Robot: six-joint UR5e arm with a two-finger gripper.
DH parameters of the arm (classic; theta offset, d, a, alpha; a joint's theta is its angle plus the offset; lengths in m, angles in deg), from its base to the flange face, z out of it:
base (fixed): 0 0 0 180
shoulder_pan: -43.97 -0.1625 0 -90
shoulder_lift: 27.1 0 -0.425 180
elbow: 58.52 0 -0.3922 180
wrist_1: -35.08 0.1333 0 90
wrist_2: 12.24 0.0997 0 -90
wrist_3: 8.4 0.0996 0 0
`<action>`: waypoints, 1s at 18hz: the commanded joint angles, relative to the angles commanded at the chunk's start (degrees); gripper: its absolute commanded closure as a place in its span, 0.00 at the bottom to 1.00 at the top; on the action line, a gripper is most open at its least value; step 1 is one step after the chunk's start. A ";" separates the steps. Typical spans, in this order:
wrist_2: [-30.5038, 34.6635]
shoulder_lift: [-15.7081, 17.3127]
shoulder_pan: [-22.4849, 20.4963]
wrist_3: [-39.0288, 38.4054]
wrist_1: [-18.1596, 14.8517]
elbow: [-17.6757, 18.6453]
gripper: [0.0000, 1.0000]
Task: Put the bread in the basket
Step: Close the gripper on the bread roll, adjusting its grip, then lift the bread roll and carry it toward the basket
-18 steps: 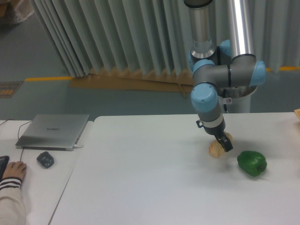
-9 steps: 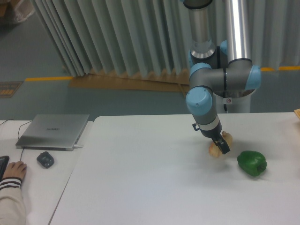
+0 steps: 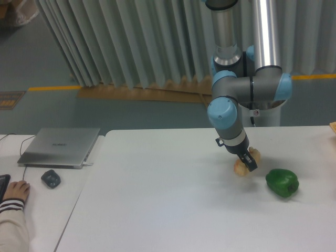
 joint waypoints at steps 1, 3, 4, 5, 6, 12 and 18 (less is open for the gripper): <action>0.09 -0.09 0.00 -0.09 0.00 -0.09 0.53; 0.18 0.00 0.00 -0.09 0.00 -0.09 0.60; 0.18 0.00 -0.08 0.00 -0.09 -0.09 0.61; 0.26 0.09 -0.09 0.09 -0.09 -0.17 0.63; 0.27 0.09 -0.17 0.17 -0.09 -0.35 0.63; 0.26 0.96 -1.31 0.44 -0.70 -1.67 0.62; 0.09 3.24 -4.38 5.61 -4.48 -3.51 0.62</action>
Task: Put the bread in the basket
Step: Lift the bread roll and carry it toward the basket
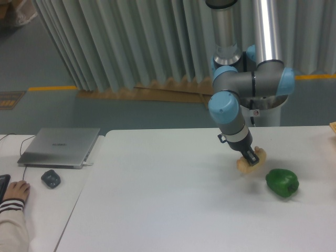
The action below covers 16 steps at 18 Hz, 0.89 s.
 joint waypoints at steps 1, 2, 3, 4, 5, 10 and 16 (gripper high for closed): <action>-0.26 0.53 -0.71 1.32 -0.53 -0.09 0.62; -0.26 1.23 -1.41 2.81 -0.80 -0.09 0.62; -0.26 1.85 -2.20 4.13 -0.89 -0.09 0.62; -0.26 2.20 -2.90 5.19 -1.32 -0.26 0.62; -0.26 2.38 -3.26 6.24 -2.11 -0.79 0.62; -0.35 4.31 -6.77 13.62 -3.79 -1.93 0.62; -0.53 6.07 -11.95 24.78 -3.79 -2.11 0.62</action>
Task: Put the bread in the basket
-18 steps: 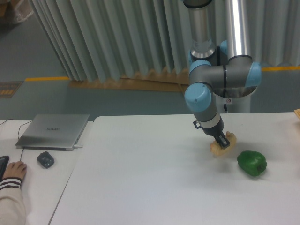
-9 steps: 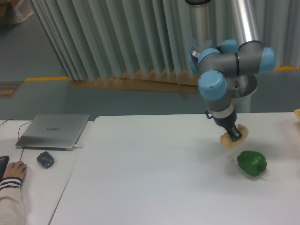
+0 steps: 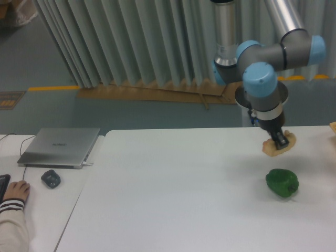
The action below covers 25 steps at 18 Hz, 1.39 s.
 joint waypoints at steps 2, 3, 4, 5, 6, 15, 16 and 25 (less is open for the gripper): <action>-0.09 0.79 -2.37 4.39 0.00 0.00 0.62; -0.09 0.97 -3.60 6.50 0.00 0.00 0.62; -0.17 1.41 -4.92 8.44 0.00 0.00 0.62; -0.18 1.50 -5.97 10.37 0.00 0.00 0.61; -0.18 1.59 -7.12 12.30 0.00 0.00 0.61; -2.63 1.41 -17.49 27.25 0.61 0.00 0.64; -2.64 1.41 -18.46 28.57 0.70 0.00 0.64; -3.16 0.62 -27.51 42.45 1.67 -0.35 0.64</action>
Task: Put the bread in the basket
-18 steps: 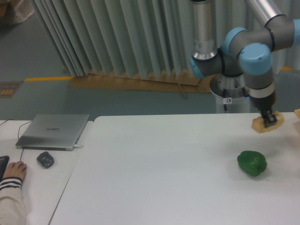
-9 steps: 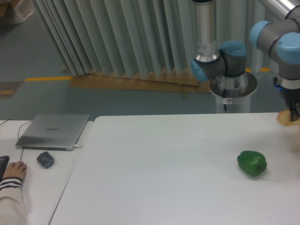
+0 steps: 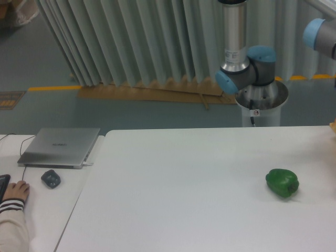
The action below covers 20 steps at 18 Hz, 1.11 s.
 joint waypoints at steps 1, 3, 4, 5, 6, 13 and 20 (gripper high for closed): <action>-0.70 -0.17 -0.88 1.24 1.14 0.00 0.64; -1.15 -0.96 -1.94 2.65 1.76 -0.26 0.64; -1.15 -1.58 -2.29 3.35 1.76 -0.70 0.64; -1.15 -2.19 -2.82 4.23 1.76 -0.96 0.64; -1.23 -2.72 -3.52 5.02 1.85 -1.31 0.64; -1.50 -4.57 -4.85 7.84 2.55 -2.90 0.63; -4.13 -5.19 -4.67 7.67 2.82 -3.16 0.00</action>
